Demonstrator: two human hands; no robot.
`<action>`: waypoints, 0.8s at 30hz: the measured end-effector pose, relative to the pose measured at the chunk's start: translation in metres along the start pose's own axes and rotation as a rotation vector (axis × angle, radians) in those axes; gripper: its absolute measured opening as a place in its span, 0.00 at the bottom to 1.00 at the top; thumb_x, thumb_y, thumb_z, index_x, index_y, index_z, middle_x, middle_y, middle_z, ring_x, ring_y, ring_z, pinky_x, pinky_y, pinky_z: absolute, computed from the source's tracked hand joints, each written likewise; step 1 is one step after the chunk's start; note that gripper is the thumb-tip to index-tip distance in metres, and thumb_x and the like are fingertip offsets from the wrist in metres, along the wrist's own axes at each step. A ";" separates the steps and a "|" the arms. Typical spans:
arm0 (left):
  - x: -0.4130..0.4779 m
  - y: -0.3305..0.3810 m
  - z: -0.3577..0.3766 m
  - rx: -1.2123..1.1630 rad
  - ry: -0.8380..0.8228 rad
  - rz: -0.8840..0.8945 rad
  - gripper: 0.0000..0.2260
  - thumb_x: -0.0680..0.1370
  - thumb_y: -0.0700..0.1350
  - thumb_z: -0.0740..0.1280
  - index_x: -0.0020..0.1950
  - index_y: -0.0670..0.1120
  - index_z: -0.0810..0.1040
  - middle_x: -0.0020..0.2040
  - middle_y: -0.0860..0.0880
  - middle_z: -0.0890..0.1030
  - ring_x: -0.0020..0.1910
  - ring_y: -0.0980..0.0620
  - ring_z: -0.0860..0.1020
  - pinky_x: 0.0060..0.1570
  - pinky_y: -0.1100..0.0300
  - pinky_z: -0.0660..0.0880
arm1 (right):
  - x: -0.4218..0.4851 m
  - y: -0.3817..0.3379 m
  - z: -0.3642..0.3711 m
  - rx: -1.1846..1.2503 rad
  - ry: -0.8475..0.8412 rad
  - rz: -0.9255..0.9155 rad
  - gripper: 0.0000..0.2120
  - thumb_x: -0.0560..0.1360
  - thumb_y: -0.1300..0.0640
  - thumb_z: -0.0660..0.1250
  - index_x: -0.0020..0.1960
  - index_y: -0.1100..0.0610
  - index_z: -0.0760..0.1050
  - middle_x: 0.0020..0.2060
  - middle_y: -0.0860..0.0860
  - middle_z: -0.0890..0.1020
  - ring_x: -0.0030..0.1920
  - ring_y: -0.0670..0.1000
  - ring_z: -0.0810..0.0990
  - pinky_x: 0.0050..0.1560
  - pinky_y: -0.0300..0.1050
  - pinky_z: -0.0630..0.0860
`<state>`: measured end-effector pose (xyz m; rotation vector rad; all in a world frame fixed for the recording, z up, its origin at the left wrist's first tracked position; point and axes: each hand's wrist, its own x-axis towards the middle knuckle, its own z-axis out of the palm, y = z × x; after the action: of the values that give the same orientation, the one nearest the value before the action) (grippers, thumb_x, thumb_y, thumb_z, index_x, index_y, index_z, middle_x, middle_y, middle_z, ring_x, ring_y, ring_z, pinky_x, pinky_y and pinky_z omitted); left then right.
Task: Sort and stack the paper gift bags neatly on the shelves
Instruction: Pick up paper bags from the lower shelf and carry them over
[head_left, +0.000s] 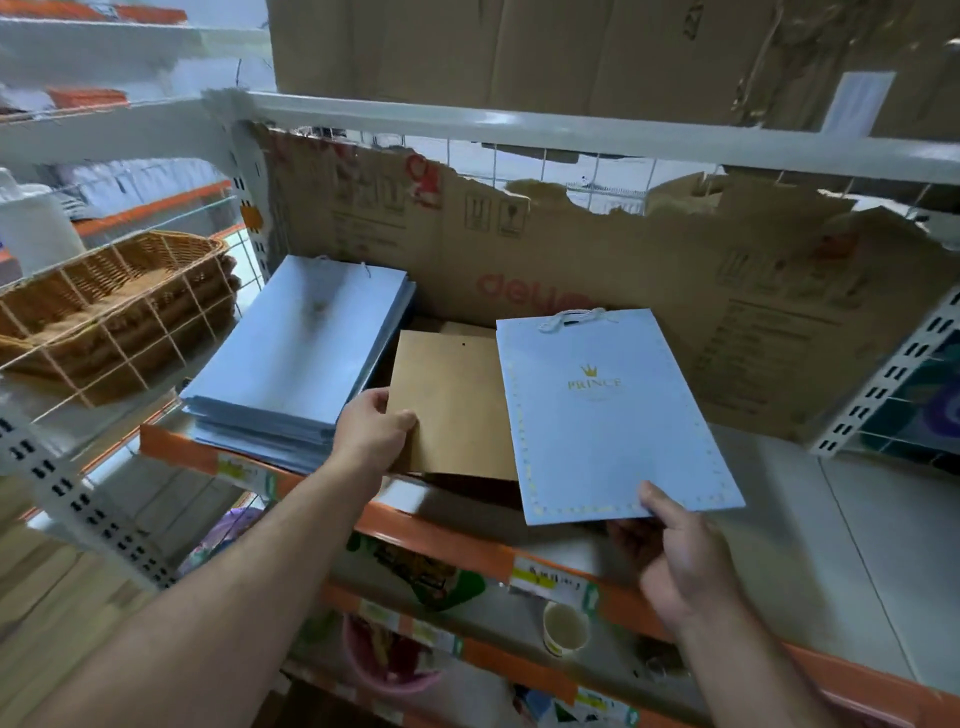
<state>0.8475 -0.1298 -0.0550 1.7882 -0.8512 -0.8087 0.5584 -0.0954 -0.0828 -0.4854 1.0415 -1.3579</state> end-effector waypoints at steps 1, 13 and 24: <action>0.007 0.002 0.003 0.061 0.023 0.031 0.20 0.77 0.40 0.69 0.70 0.47 0.75 0.61 0.48 0.81 0.57 0.47 0.79 0.59 0.49 0.77 | 0.004 0.003 0.002 -0.007 0.001 0.003 0.12 0.78 0.64 0.65 0.58 0.54 0.80 0.50 0.51 0.86 0.43 0.52 0.84 0.34 0.43 0.80; 0.047 0.004 0.028 0.525 -0.026 0.319 0.17 0.81 0.38 0.62 0.69 0.48 0.75 0.67 0.47 0.69 0.65 0.47 0.71 0.54 0.60 0.72 | 0.010 0.030 0.022 -0.020 0.058 -0.004 0.13 0.78 0.67 0.64 0.58 0.56 0.80 0.49 0.51 0.87 0.44 0.52 0.85 0.37 0.45 0.82; 0.054 0.005 -0.044 0.605 -0.118 0.787 0.12 0.79 0.43 0.64 0.61 0.46 0.81 0.61 0.49 0.79 0.63 0.46 0.71 0.62 0.52 0.71 | -0.017 0.067 0.095 0.067 0.102 -0.094 0.15 0.79 0.66 0.63 0.61 0.53 0.78 0.51 0.50 0.86 0.39 0.48 0.85 0.32 0.40 0.80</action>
<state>0.9114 -0.1550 -0.0440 1.6666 -1.8614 -0.1308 0.6760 -0.0918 -0.0836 -0.4229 1.0639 -1.5089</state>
